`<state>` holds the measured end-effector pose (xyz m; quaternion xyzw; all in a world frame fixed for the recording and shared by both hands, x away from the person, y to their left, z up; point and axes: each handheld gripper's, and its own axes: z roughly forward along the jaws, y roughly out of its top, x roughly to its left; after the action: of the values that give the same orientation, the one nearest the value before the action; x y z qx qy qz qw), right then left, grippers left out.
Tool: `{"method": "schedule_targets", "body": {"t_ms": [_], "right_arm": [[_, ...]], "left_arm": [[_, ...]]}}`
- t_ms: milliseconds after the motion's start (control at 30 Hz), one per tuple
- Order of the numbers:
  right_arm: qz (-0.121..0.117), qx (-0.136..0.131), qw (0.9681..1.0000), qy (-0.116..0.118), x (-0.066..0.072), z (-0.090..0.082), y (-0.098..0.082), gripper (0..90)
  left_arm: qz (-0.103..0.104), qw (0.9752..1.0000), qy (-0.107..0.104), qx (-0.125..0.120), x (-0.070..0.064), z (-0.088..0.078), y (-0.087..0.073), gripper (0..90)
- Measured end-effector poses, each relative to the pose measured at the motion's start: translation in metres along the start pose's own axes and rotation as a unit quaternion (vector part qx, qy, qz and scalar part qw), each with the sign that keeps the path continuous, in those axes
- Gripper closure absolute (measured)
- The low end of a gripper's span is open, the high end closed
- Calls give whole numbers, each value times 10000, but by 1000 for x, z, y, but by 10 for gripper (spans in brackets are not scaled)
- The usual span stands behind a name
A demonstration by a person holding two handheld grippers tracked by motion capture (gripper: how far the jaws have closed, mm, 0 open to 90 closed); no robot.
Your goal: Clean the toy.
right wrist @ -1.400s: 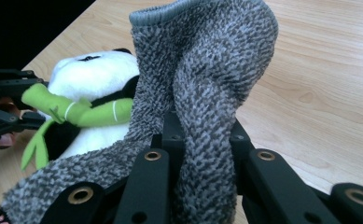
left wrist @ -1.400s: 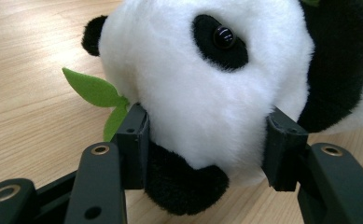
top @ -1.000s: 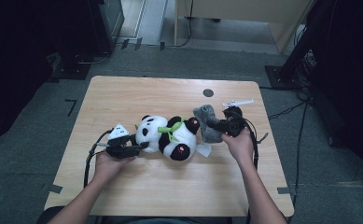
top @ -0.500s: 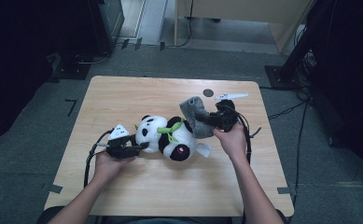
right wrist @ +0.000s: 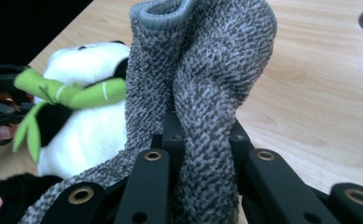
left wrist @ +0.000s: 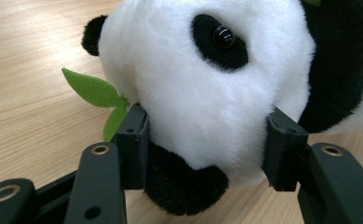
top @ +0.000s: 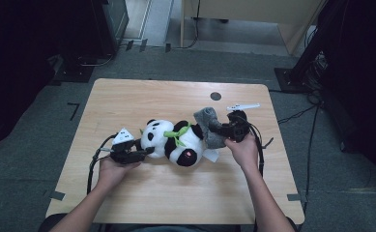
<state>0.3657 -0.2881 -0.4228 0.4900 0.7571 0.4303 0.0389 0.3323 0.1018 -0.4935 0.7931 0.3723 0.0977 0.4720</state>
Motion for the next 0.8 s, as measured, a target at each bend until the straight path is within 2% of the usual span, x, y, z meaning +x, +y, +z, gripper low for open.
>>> {"method": "schedule_targets", "body": {"t_ms": [133,233,333,400,567,800], "right_arm": [[129,75,9998,-141,-9,-6,-8,777],[122,-112,9998,-149,-9,-18,-7,777],[-48,-370,9993,-64,5,-30,2,777],[-180,-461,9988,22,15,-32,9,777],[-478,-456,9973,326,43,-12,23,777],[-708,-133,9955,622,67,27,26,777]], "left_arm": [[4,10000,16,25,0,0,0,445],[6,10000,28,29,0,0,0,445],[12,10000,38,35,-1,0,0,445],[4,10000,45,32,-1,0,1,445],[25,10000,55,64,-1,-1,1,446],[-4,9999,86,67,-3,-1,2,446]]}}
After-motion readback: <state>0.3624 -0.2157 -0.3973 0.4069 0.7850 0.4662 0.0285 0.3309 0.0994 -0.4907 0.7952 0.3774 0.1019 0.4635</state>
